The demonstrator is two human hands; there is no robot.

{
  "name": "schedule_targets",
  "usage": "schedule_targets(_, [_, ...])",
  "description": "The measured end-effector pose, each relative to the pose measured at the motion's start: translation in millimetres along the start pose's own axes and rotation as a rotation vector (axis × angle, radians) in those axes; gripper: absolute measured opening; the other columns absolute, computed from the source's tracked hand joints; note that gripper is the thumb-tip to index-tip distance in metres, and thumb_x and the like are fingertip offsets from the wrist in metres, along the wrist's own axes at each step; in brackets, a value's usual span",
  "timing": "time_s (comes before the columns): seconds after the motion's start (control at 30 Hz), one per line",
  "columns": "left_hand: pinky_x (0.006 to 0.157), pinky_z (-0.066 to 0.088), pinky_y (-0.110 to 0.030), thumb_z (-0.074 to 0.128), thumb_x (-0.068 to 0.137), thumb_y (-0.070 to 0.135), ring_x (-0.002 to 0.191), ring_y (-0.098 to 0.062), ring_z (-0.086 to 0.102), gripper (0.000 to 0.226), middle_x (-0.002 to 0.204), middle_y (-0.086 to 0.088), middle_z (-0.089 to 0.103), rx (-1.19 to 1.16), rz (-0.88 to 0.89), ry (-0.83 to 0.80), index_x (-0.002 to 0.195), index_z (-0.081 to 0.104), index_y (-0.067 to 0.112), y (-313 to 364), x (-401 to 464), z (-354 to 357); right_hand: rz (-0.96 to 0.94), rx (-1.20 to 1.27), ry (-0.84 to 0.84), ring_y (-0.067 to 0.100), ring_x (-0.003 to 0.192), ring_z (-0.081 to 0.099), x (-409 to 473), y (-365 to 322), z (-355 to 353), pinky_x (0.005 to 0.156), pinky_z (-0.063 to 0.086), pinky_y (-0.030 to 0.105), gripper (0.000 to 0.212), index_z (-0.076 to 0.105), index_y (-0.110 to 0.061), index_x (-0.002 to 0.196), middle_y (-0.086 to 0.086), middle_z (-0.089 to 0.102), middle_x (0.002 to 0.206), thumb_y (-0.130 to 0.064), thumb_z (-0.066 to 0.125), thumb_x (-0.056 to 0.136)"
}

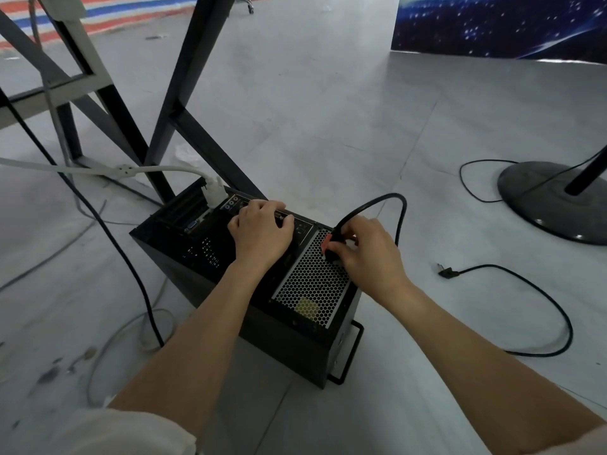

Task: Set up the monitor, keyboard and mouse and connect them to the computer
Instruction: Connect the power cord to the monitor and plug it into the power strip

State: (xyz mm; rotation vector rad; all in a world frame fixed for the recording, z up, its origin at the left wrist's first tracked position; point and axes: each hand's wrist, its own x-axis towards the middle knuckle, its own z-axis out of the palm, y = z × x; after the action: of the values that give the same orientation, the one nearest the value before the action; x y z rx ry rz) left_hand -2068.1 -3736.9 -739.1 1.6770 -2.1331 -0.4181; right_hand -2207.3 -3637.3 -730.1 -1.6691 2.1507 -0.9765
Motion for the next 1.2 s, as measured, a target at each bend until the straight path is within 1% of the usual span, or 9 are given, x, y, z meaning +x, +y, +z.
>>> schedule_targets(0.17, [0.109, 0.026, -0.044, 0.053, 0.091, 0.033, 0.125, -0.019, 0.041, 0.028, 0.13, 0.001, 0.051, -0.124, 0.027, 0.004, 0.117, 0.061, 0.026, 11.9, -3.4, -7.0, -0.025, 0.011, 0.115, 0.023, 0.096, 0.051, -6.8, 3.6, 11.6, 0.081, 0.037, 0.035, 0.02, 0.062, -0.011, 0.097, 0.001, 0.063, 0.1, -0.026, 0.066, 0.085])
schedule_targets(0.37, [0.095, 0.046, -0.033, 0.065, 0.082, 0.011, 0.1, -0.011, 0.057, 0.021, 0.087, 0.023, 0.058, -0.462, 0.371, -0.241, 0.094, 0.067, 0.028, 41.5, -23.0, -24.4, -0.096, 0.056, 0.115, 0.022, 0.098, 0.053, -18.8, 26.4, 0.8, 0.083, 0.043, 0.037, 0.025, 0.066, -0.014, 0.11, 0.002, 0.062, 0.101, -0.011, 0.064, 0.085])
schedule_targets(0.47, [0.086, 0.045, -0.029, 0.068, 0.083, 0.023, 0.09, -0.01, 0.053, 0.01, 0.079, 0.019, 0.056, -0.359, 0.445, -0.148, 0.091, 0.071, 0.018, 48.4, -28.5, -15.3, 0.02, 0.195, 0.336, 0.02, 0.089, 0.054, -16.4, 34.3, -16.1, 0.077, 0.045, 0.031, 0.018, 0.056, -0.005, 0.104, 0.004, 0.055, 0.098, -0.003, 0.059, 0.086])
schedule_targets(0.57, [0.084, 0.045, -0.032, 0.068, 0.084, 0.024, 0.085, -0.011, 0.053, 0.012, 0.079, 0.013, 0.058, -0.395, 0.427, -0.086, 0.088, 0.074, 0.015, 46.5, -31.4, -0.5, 0.109, 0.248, 0.408, 0.019, 0.104, 0.05, -4.2, 40.5, -23.8, 0.089, 0.045, 0.032, 0.036, 0.045, -0.006, 0.124, 0.005, 0.046, 0.116, -0.003, 0.053, 0.089])
schedule_targets(0.7, [0.081, 0.046, -0.032, 0.07, 0.082, 0.024, 0.086, -0.015, 0.057, 0.015, 0.08, 0.005, 0.064, -0.418, 0.411, 0.036, 0.092, 0.075, 0.014, 43.5, -35.5, 10.0, 0.128, 0.252, 0.307, 0.022, 0.124, 0.042, 9.4, 54.7, -15.7, 0.106, 0.035, 0.032, 0.051, 0.037, -0.011, 0.139, 0.007, 0.041, 0.137, 0.001, 0.048, 0.09])
schedule_targets(0.83, [0.078, 0.042, -0.024, 0.068, 0.083, 0.026, 0.081, -0.015, 0.056, 0.017, 0.077, 0.007, 0.061, -0.373, 0.43, 0.102, 0.091, 0.075, 0.013, 42.4, -38.6, 14.7, 0.204, 0.294, 0.212, 0.022, 0.117, 0.051, 14.6, 66.6, 0.8, 0.102, 0.038, 0.037, 0.032, 0.049, -0.01, 0.125, 0.004, 0.058, 0.124, -0.008, 0.048, 0.093])
schedule_targets(0.97, [0.081, 0.046, -0.038, 0.065, 0.086, 0.027, 0.085, -0.02, 0.057, 0.019, 0.08, 0.002, 0.064, -0.305, 0.433, 0.118, 0.094, 0.074, 0.012, 46.0, -38.6, 13.4, 0.352, 0.374, 0.023, 0.022, 0.103, 0.059, 4.2, 88.2, 3.3, 0.085, 0.042, 0.026, 0.009, 0.052, -0.011, 0.103, 0.009, 0.065, 0.108, -0.009, 0.047, 0.095])
schedule_targets(1.1, [0.098, 0.033, -0.042, 0.062, 0.087, 0.031, 0.114, -0.024, 0.049, 0.043, 0.117, -0.002, 0.058, -0.079, 0.44, 0.083, 0.129, 0.056, 0.02, 63.0, -42.0, 8.4, 0.473, 0.306, -0.187, 0.017, 0.091, 0.06, -27.1, 126.7, 1.3, 0.075, 0.04, 0.025, 0.007, 0.044, -0.009, 0.098, 0.014, 0.066, 0.104, -0.014, 0.048, 0.095])
schedule_targets(1.2, [0.097, 0.031, -0.048, 0.067, 0.078, 0.038, 0.119, -0.028, 0.047, 0.066, 0.129, -0.01, 0.052, 0.12, 0.633, 0.177, 0.137, 0.045, 0.016, 90.3, -54.1, 13.5, 0.527, 0.292, -0.262, 0.02, 0.089, 0.058, -40.4, 144.8, -16.0, 0.077, 0.039, 0.027, 0.016, 0.046, -0.011, 0.107, 0.011, 0.064, 0.098, -0.015, 0.053, 0.093])
